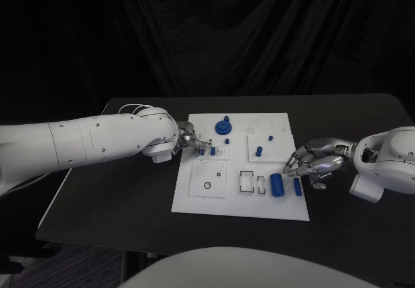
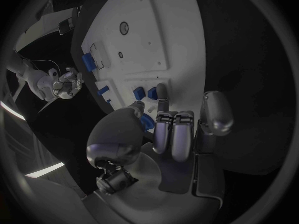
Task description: Assemble the parts on the task board
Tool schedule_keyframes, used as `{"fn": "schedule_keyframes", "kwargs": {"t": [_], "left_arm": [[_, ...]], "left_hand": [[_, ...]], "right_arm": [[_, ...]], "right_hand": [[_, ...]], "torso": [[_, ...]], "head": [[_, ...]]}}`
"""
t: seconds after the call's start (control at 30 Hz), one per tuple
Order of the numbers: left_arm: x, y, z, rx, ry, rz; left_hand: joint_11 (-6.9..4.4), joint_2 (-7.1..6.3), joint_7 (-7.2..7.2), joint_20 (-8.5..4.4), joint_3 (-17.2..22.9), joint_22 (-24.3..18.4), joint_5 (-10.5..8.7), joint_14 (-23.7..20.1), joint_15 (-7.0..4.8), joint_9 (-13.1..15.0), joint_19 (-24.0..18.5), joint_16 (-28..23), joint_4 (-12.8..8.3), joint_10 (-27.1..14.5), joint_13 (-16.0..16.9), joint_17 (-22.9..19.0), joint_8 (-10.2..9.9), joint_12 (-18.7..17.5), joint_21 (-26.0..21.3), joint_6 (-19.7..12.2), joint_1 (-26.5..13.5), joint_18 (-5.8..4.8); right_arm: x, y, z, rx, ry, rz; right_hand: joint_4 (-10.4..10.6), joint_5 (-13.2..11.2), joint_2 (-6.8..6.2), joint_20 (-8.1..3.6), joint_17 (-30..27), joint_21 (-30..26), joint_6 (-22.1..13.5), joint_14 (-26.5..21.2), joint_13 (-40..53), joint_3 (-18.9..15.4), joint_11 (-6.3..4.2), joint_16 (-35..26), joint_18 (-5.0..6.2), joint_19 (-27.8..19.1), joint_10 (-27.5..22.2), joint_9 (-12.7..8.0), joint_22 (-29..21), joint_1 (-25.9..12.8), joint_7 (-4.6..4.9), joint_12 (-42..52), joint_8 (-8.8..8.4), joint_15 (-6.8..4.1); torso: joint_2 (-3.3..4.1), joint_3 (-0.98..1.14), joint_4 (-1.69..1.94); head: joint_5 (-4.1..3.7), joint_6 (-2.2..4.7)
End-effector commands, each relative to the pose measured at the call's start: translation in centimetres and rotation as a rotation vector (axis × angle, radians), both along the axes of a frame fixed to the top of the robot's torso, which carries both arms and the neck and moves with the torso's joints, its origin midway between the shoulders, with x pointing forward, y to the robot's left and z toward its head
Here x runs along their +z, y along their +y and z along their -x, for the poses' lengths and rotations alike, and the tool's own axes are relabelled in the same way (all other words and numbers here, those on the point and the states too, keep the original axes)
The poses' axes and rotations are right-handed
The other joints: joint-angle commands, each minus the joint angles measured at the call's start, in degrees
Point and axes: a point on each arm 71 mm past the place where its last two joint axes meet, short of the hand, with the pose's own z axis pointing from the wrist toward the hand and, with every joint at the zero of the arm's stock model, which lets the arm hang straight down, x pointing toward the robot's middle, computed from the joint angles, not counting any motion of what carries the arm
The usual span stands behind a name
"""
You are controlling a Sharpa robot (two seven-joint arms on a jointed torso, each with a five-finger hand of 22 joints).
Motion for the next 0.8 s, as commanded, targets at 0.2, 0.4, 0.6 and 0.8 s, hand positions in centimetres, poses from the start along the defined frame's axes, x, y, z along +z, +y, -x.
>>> {"fn": "schedule_keyframes", "kwargs": {"t": [0.2,0.4,0.6,0.8], "left_arm": [[-1.2,0.4,0.6,0.003,0.003,0.012],[-0.8,0.4,0.4,0.003,-0.062,0.064],[-0.6,0.5,0.4,-0.002,-0.091,0.091],[-0.2,0.7,0.7,-0.025,-0.142,0.096]], "left_hand": [[-0.13,3.02,3.02,0.34,-3.4,8.4,3.78,5.9,-0.07,2.5,0.4,-0.1,0.1,5.9,15.0,15.1,-0.3,0.2,0.7,-2.7,-0.9,0.22],[-0.45,5.65,2.54,-0.02,-6.0,8.5,7.43,5.9,-0.38,5.9,0.4,-0.1,0.0,5.9,15.0,15.1,3.7,0.2,1.0,-4.2,1.4,0.18],[-0.56,5.78,2.44,-0.09,-7.3,8.4,10.09,5.9,-0.43,7.1,0.2,-0.1,0.0,5.9,15.0,15.1,5.6,0.2,0.6,-5.3,4.0,0.25],[-0.59,4.48,2.37,-0.11,-8.1,8.4,14.11,5.9,-0.48,7.5,0.2,-0.1,-0.2,5.9,15.0,15.1,6.8,0.2,0.6,-6.3,8.3,0.25]], "right_arm": [[-0.3,-0.1,0.2,0.007,0.022,0.015],[-0.3,0.0,0.1,0.009,0.024,0.015],[-0.3,-0.1,0.1,0.008,0.024,0.016],[-0.3,-0.1,0.2,0.008,0.025,0.017]], "right_hand": [[0.1,0.4,0.27,0.02,-0.1,-0.4,0.4,-0.5,-0.1,0.4,0.0,-0.3,0.99,-0.5,-0.2,-0.1,-0.1,0.4,0.08,-0.3,-0.32,-0.05],[0.3,0.8,0.4,0.03,-0.1,-0.5,0.4,-0.6,-0.2,0.5,0.0,-0.3,1.01,-0.6,-0.3,-0.1,-0.2,0.3,0.08,-0.3,-0.36,-0.05],[0.3,1.0,0.49,0.03,-0.1,-0.5,0.4,-0.6,-0.2,0.6,0.01,-0.3,1.01,-0.6,-0.3,-0.1,-0.2,0.3,0.08,-0.3,-0.37,-0.04],[0.4,1.2,0.52,0.04,-0.1,-0.5,0.4,-0.6,-0.3,0.6,0.01,-0.3,1.01,-0.6,-0.3,-0.1,-0.2,0.3,0.08,-0.3,-0.38,-0.04]], "torso": [[-0.02,-0.01,0.04],[0.0,-0.01,0.03],[-0.01,0.0,0.08],[-0.05,0.0,0.04]], "head": [[0.17,0.01],[0.19,0.01],[0.12,0.01],[0.16,0.01]]}}
